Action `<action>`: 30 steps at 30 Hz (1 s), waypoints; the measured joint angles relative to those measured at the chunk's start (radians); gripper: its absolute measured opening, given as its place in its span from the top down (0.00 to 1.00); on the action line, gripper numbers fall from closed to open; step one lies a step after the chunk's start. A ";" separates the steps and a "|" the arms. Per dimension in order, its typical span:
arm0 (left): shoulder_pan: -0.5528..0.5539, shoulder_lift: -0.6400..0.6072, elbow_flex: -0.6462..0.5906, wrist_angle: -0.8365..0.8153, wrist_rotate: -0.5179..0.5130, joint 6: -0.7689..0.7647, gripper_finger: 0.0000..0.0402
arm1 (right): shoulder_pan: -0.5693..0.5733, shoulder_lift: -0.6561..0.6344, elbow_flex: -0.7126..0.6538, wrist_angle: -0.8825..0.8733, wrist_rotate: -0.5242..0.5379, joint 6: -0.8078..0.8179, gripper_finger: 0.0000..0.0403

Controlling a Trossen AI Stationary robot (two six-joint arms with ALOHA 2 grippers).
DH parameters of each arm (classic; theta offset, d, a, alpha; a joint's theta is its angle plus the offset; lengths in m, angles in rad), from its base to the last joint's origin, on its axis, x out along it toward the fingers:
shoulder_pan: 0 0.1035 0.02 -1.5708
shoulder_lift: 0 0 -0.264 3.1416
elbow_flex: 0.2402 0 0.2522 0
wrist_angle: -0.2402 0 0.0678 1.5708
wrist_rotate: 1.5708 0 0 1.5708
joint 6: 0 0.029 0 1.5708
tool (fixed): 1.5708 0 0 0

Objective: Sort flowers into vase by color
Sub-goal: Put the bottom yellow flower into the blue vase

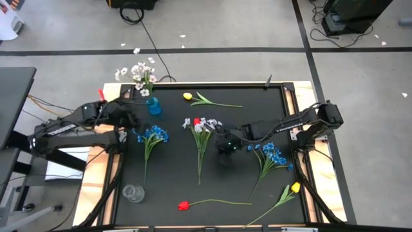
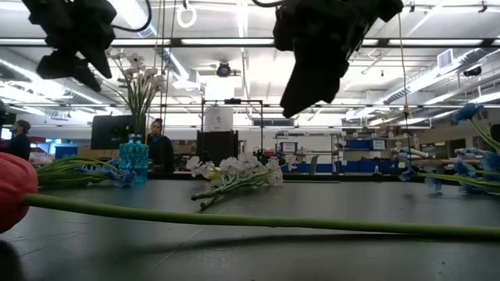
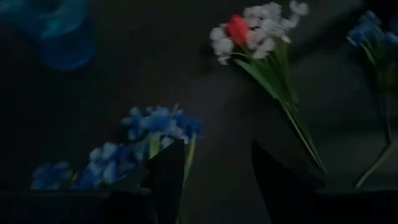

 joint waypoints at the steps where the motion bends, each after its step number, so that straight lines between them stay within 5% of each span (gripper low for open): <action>1: -0.014 0.009 0.000 0.021 0.000 0.014 0.53 | 0.001 0.000 0.000 0.004 0.013 0.005 0.63; 8: -0.131 0.058 0.000 0.186 0.000 0.074 0.53 | 0.003 0.000 0.000 0.009 0.063 0.151 0.63; 23: -0.304 0.180 0.000 0.208 -0.043 0.133 0.53 | 0.126 0.001 0.000 -0.003 0.031 1.007 0.63; 30: -0.360 0.233 -0.001 0.211 -0.125 0.214 0.53 | 0.249 0.001 0.000 -0.063 0.019 0.684 0.63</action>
